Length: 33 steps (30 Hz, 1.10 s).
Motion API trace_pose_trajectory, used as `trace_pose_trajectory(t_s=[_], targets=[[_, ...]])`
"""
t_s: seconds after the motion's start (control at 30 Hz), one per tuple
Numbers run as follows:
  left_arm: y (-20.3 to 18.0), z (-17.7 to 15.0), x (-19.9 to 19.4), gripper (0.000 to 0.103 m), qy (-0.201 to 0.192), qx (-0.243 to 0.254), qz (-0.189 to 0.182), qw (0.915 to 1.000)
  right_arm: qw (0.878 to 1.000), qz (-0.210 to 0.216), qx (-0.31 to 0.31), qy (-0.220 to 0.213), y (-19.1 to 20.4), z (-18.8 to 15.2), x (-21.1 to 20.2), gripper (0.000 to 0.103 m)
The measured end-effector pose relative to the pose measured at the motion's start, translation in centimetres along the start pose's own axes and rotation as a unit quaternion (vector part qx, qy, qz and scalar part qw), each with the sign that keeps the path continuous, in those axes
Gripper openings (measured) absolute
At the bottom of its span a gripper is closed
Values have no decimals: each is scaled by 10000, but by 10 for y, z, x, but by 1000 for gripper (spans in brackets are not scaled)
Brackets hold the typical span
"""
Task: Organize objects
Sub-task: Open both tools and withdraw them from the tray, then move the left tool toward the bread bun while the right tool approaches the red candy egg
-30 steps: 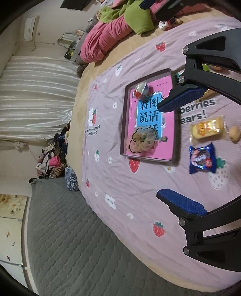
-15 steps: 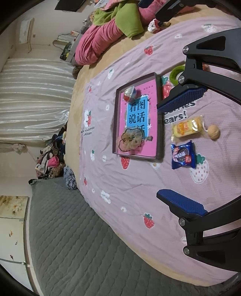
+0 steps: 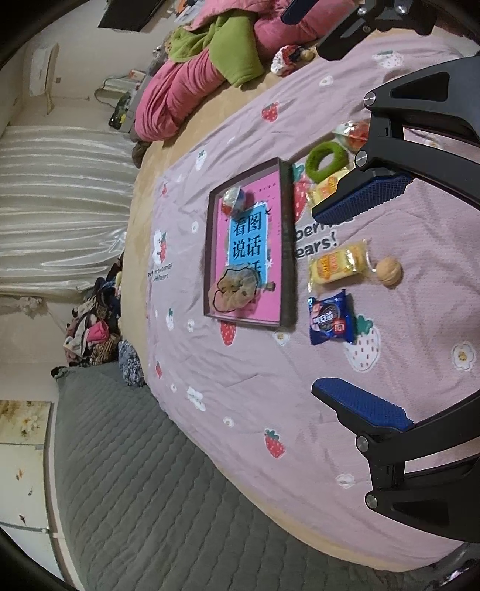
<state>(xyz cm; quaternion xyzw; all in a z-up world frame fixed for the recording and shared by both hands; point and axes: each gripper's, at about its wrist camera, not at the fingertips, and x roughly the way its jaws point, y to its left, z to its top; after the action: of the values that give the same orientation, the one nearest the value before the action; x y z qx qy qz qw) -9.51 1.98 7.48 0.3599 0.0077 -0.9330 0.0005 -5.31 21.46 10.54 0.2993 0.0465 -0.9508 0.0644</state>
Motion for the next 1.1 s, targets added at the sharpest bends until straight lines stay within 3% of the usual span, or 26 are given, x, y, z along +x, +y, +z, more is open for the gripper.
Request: trace_pose_trajectory(t_s=[1.1], targets=[[-17,-63,12,86,491,142,-28,9987,9991,59,197,361,3,-48,2,98]])
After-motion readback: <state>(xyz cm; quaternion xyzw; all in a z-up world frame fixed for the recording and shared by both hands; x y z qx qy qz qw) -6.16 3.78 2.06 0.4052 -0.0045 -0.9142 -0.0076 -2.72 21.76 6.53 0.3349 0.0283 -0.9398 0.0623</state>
